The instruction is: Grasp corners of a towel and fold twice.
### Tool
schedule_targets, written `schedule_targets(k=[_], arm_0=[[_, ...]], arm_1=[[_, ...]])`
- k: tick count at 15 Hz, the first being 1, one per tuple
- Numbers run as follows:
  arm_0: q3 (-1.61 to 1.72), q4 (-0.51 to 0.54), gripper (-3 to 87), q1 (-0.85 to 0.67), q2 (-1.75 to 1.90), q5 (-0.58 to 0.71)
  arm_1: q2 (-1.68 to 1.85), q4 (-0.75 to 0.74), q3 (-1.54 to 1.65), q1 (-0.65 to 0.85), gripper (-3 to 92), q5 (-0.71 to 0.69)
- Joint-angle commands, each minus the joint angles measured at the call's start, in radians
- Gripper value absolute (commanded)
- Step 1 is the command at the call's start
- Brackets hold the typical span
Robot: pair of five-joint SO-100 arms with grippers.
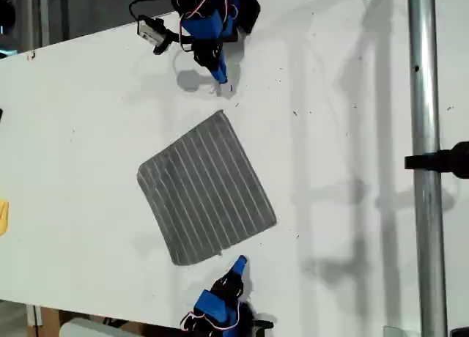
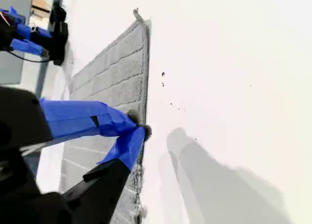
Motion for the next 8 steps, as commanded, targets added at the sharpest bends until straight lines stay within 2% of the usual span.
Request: schedule_targets(k=[1,6,8], arm_0=[[0.005,-0.003,-1.0,-0.179,0.006,-0.75],[0.005,-0.003,-0.9,-0.181,0.006,-0.747],[0.003,-0.003,-2.9,-0.178,0.006,-0.787]], arm_1=[[0.002,0.006,-0.021,0.043,-0.3,0.003],[0.002,0.006,-0.021,0.043,-0.3,0.003],[0.002,0.006,-0.048,0.014,-0.3,0.002]])
